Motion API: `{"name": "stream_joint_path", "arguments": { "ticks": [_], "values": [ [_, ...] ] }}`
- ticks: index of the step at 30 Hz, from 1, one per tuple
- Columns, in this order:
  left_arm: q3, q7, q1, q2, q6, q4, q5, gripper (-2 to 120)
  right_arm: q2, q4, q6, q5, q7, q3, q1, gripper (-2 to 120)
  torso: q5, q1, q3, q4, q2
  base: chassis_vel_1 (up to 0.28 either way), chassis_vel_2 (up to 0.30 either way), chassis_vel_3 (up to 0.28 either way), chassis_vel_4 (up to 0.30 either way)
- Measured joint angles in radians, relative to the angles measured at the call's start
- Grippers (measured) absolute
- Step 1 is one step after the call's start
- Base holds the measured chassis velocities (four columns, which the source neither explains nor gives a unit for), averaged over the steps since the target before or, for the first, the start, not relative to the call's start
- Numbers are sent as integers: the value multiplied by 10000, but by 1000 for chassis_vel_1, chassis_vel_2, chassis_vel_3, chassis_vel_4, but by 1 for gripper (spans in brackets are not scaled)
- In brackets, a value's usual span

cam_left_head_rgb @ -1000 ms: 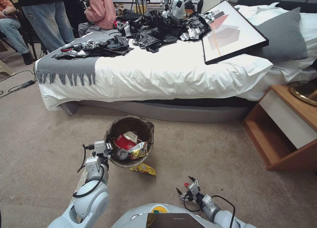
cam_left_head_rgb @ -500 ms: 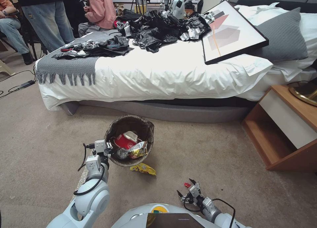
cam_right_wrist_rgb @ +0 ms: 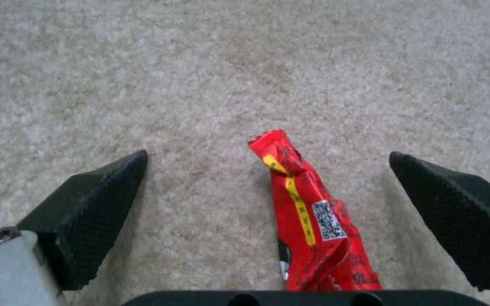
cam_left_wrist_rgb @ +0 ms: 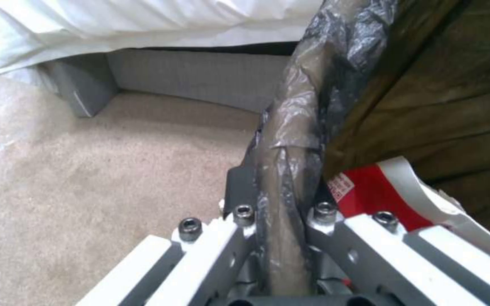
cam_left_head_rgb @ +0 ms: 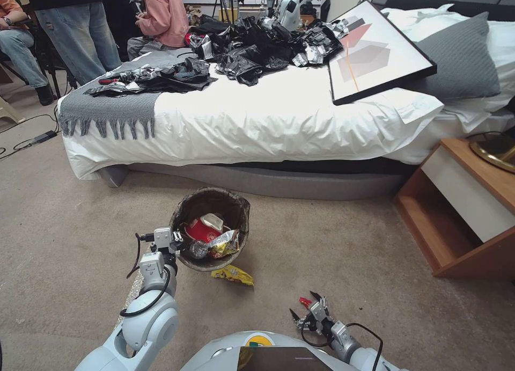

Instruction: Pick up the trash bin, then pick up the garbage from the floor and place it into the trash bin.

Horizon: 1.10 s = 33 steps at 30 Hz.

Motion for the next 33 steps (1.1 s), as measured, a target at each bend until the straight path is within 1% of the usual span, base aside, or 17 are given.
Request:
{"name": "stream_joint_path", "arguments": {
  "ticks": [8, 12, 13, 14, 15, 17, 18, 21, 22, 23, 25, 26, 27, 28, 31, 32, 33],
  "values": [
    [16, -15, -8, 23, 9, 16, 3, 0, 179, -240, 429, 220, -85, 175, -85, 100, -1, 0, 0, 0, 0, 0, 0, 0, 0],
    [16, -18, -15, 27, 12, 17, 4, 0, 221, -267, 592, 203, -76, 250, -158, 95, -1, 0, 0, 0, 0, 0, 0, 0, 0],
    [17, -19, -22, 28, 12, 20, 5, 0, 229, -250, 624, 176, -75, 272, -185, 92, 0, 0, 0, -1, 0, 0, 0, 0, 0],
    [23, -22, -33, 29, 16, 22, 6, 0, 233, -182, 637, 151, -62, 299, -234, 86, -1, 0, 0, 0, 0, 0, 0, 0, 0],
    [23, -22, -33, 29, 16, 22, 6, 0, 233, -182, 637, 151, -62, 299, -234, 86, -1, 0, 0, 0, 0, 0, 0, 0, 0],
    [27, -26, -51, 31, 25, 23, 5, 0, 224, -18, 635, 125, -4, 339, -338, 78, 0, 0, 0, 0, 0, 0, 0, 0, 0],
    [27, -26, -51, 31, 25, 23, 5, 0, 224, -18, 635, 125, -4, 339, -338, 78, 0, 0, 0, 0, 0, 0, 0, 0, 0],
    [28, -34, -74, 43, 30, 23, -4, 0, 120, 297, 560, 59, 83, 427, -571, 62, -2, 0, 0, 0, 0, 0, 0, 0, 0],
    [28, -34, -74, 43, 30, 23, -4, 0, 120, 297, 560, 59, 83, 427, -571, 62, -2, 0, 0, 0, 0, 0, 0, 0, 0],
    [27, -35, -76, 45, 31, 23, -5, 0, 96, 366, 546, 31, 92, 451, -642, 58, -1, 0, 0, 0, 0, 0, 0, 0, 0],
    [33, -36, -83, 42, 31, 40, -5, 0, 66, 449, 492, -47, 128, 489, -745, 46, -2, 0, 0, 1, 0, 0, 0, 0, 0],
    [33, -36, -83, 42, 31, 40, -5, 0, 66, 449, 492, -47, 128, 489, -745, 46, -2, 0, 0, 1, 0, 0, 0, 0, 0],
    [44, -39, -90, 35, 33, 43, -6, 0, 53, 479, 459, -96, 154, 513, -797, 39, -1, 0, 0, 2, 0, 0, 0, 0, 0],
    [44, -39, -90, 35, 33, 43, -6, 0, 53, 479, 459, -96, 154, 513, -797, 39, -1, 0, 0, 2, 0, 0, 0, 0, 0],
    [48, -43, -111, 35, 36, 43, -16, 0, -26, 628, 354, -176, 211, 601, -982, 27, -2, 0, 0, 1, 0, 0, 0, 0, 0],
    [48, -43, -111, 35, 36, 43, -16, 0, -26, 628, 354, -176, 211, 601, -982, 27, -2, 0, 0, 1, 0, 0, 0, 0, 0],
    [48, -44, -116, 38, 37, 43, -23, 0, -66, 676, 316, -223, 242, 638, -1073, 21, -2, 0, 0, 2, 0, 0, 0, 0, 0]
  ]
}}
